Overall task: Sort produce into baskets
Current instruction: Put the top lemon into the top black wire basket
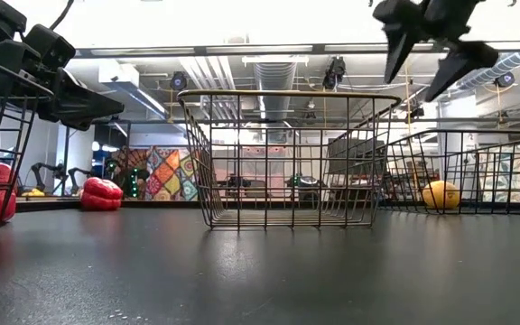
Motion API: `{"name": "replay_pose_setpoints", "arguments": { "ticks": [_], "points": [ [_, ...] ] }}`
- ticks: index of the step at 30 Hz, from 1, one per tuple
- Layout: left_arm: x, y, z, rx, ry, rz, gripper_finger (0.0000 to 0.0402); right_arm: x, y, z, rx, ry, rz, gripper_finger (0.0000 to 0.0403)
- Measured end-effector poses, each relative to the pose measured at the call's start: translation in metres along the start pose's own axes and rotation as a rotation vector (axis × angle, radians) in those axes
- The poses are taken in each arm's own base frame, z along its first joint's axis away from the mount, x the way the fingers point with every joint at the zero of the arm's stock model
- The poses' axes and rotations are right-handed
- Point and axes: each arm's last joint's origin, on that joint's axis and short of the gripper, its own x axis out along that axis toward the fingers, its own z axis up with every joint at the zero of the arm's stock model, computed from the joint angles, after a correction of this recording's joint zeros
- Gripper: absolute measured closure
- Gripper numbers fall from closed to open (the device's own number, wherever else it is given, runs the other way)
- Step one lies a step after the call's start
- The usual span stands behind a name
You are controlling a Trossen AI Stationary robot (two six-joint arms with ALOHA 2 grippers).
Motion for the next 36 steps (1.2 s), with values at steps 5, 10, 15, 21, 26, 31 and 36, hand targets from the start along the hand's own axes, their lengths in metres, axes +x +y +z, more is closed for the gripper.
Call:
{"name": "replay_pose_setpoints", "arguments": {
  "ticks": [5, 10, 15, 21, 26, 31, 36],
  "points": [
    [0.0, 0.0, 0.0, 0.0, 0.0, 0.001, 0.0401, -0.005, 0.026, -0.064, -0.093, 0.275, 0.055, 0.003],
    [0.0, 0.0, 0.0, 0.0, 0.0, 0.0, 0.0401, -0.009, 0.042, -0.123, -0.064, 0.59, -0.051, 0.003],
    [0.0, 0.0, 0.0, 0.0, -0.001, 0.001, 0.0401, -0.01, 0.055, -0.164, -0.048, 0.79, -0.19, 0.003],
    [0.0, 0.0, 0.0, 0.0, 0.0, 0.0, 0.0401, -0.002, 0.07, -0.178, -0.099, 0.847, -0.225, 0.003],
    [0.0, 0.0, 0.0, 0.0, 0.0, 0.0, 0.0401, 0.014, 0.085, -0.174, -0.259, 0.801, -0.151, 0.003],
    [0.0, 0.0, 0.0, 0.0, 0.0, 0.0, 0.0401, 0.031, 0.101, -0.163, -0.359, 0.832, -0.101, 0.003],
    [0.0, 0.0, 0.0, 0.0, 0.0, 0.0, 0.0401, 0.021, 0.118, -0.159, -0.455, 0.847, 0.004, 0.003]
  ]
}}
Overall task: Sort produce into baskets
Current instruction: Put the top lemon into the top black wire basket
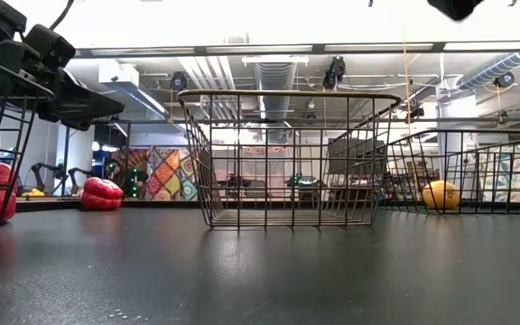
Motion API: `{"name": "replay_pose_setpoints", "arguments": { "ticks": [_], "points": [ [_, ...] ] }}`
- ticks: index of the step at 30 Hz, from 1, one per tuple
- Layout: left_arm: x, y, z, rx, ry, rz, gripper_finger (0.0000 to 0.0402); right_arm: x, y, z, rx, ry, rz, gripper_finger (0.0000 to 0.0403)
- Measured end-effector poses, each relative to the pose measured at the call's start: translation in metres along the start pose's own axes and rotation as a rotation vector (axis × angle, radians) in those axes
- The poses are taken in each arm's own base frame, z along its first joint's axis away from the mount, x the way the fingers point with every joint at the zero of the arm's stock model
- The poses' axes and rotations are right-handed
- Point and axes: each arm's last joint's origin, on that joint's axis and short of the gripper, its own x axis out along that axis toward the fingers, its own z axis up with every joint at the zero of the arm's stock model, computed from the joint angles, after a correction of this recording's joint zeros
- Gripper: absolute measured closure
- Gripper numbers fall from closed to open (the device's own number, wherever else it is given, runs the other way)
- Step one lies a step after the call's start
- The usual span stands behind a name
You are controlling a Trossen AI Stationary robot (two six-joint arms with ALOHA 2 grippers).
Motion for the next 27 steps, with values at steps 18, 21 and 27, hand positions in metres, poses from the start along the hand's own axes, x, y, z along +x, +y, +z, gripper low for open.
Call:
{"name": "replay_pose_setpoints", "arguments": {
  "ticks": [18, 21, 27],
  "points": [
    [-0.025, 0.004, 0.093, -0.195, -0.34, -0.024, 0.0401, -0.021, 0.012, -0.011, -0.143, -0.336, -0.032, 0.003],
    [-0.033, 0.007, 0.114, -0.23, -0.474, 0.004, 0.0401, -0.02, 0.013, -0.011, -0.156, -0.361, -0.042, 0.003],
    [-0.038, 0.022, 0.145, -0.336, -0.285, 0.529, 0.0401, -0.022, 0.012, -0.011, -0.233, -0.421, -0.076, 0.003]
  ]
}}
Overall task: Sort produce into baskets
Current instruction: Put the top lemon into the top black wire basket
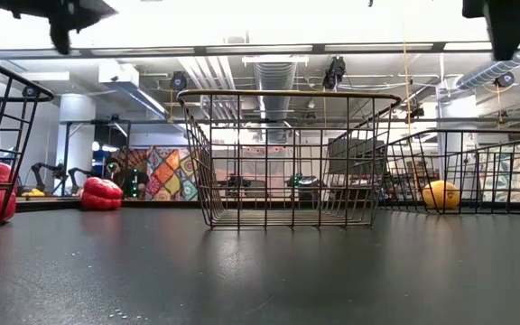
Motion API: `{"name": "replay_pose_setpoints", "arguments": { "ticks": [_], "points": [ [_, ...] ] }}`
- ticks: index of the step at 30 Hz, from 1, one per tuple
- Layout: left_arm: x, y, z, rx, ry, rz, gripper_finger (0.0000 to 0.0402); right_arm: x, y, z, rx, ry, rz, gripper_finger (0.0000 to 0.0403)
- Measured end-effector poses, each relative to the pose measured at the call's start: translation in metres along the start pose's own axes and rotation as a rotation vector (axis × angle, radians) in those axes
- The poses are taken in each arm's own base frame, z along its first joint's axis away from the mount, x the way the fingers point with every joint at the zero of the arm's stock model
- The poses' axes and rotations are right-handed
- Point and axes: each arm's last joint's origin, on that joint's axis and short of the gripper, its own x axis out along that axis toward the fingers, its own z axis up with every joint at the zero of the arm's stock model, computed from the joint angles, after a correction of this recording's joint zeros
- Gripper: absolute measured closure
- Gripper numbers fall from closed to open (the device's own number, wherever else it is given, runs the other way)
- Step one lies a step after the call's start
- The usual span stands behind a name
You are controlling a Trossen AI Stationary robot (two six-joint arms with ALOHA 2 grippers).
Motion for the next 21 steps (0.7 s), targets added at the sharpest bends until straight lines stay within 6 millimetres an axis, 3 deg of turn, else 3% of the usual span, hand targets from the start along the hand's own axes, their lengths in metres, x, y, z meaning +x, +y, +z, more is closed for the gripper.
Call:
{"name": "replay_pose_setpoints", "arguments": {
  "ticks": [3, 7, 11, 13, 17, 21],
  "points": [
    [0.005, 0.001, 0.02, 0.09, 0.107, 0.272, 0.0401, -0.002, -0.001, 0.001, -0.047, -0.047, -0.018, 0.003],
    [0.019, -0.002, 0.045, 0.123, 0.243, 0.427, 0.0401, -0.003, -0.002, 0.002, -0.075, -0.074, -0.03, 0.003],
    [0.047, 0.012, 0.051, 0.157, 0.429, 0.668, 0.0401, -0.002, 0.0, 0.0, -0.09, -0.075, -0.026, 0.003],
    [0.069, 0.027, 0.045, 0.138, 0.56, 0.74, 0.0401, -0.001, 0.002, -0.003, -0.113, -0.071, -0.029, 0.003],
    [0.113, 0.07, 0.025, 0.003, 0.846, 0.692, 0.0401, 0.002, 0.008, -0.012, -0.171, -0.066, -0.033, 0.003],
    [0.141, 0.113, 0.007, -0.04, 1.001, 0.776, 0.04, 0.001, 0.011, -0.02, -0.216, -0.085, -0.042, 0.003]
  ]
}}
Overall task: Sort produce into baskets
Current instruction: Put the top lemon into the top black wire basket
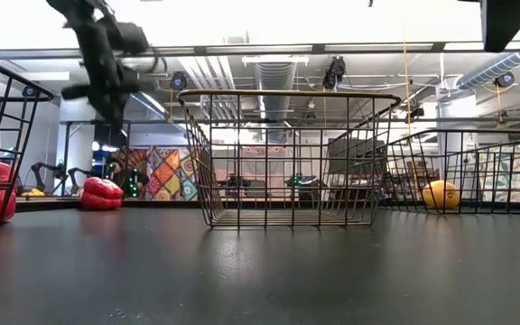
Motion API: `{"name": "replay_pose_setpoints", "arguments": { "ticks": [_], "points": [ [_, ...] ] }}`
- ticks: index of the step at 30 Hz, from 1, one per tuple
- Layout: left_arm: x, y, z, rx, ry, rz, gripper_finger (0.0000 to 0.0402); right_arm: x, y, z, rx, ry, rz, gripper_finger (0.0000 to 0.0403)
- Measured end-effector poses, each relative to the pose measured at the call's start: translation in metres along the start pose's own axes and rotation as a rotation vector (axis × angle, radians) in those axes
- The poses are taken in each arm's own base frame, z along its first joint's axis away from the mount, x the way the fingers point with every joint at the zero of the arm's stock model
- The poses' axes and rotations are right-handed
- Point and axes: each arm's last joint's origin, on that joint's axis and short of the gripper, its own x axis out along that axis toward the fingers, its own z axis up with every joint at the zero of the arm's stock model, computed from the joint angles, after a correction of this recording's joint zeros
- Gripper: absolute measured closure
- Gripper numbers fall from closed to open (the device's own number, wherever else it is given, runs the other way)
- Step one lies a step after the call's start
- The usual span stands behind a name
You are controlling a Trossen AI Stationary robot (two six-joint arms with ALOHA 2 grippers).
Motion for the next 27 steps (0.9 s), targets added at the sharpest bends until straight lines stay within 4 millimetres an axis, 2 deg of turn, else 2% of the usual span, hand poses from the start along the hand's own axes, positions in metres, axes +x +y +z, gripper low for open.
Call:
{"name": "replay_pose_setpoints", "arguments": {
  "ticks": [2, 6, 10, 13, 16, 21, 24, 27],
  "points": [
    [0.013, 0.002, 0.012, -0.005, 0.054, 0.026, 0.0394, -0.001, 0.002, -0.003, -0.014, -0.009, -0.006, 0.003],
    [0.026, -0.006, 0.039, 0.023, 0.125, 0.049, 0.0369, -0.002, 0.005, -0.009, -0.033, -0.012, -0.012, 0.003],
    [0.038, -0.009, 0.063, 0.06, 0.232, 0.147, 0.0324, -0.003, 0.009, -0.016, -0.037, -0.022, -0.018, 0.003],
    [0.054, -0.005, 0.074, 0.063, 0.375, 0.259, 0.0279, -0.002, 0.012, -0.023, -0.022, -0.023, -0.021, 0.003],
    [0.072, -0.003, 0.082, 0.061, 0.484, 0.302, 0.023, -0.001, 0.015, -0.031, -0.003, -0.028, -0.03, 0.003],
    [0.102, 0.002, 0.094, 0.069, 0.534, 0.358, 0.0163, 0.001, 0.018, -0.041, 0.046, -0.026, -0.034, 0.003],
    [0.116, 0.011, 0.099, 0.052, 0.568, 0.359, 0.0145, 0.003, 0.018, -0.044, 0.075, -0.026, -0.039, 0.003],
    [0.13, 0.015, 0.093, 0.078, 0.666, 0.351, 0.0147, 0.004, 0.019, -0.047, 0.095, -0.028, -0.044, 0.003]
  ]
}}
